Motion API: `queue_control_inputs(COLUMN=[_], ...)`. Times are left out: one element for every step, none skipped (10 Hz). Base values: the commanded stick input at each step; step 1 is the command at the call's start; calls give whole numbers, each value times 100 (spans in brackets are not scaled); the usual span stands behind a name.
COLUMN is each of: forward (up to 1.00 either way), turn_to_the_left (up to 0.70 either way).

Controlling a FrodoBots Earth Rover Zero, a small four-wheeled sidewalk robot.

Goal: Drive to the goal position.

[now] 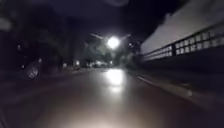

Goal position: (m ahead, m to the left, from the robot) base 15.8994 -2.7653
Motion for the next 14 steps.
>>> queue_control_inputs(forward=[70, 70, 70, 70, 70, 70, 70, 70, 70, 70, 70, 70, 70, 70], turn_to_the_left=[-21, -2, 0, 0, 0, 0, 0, 0, 0, 0, 0, 0, 0, 0])
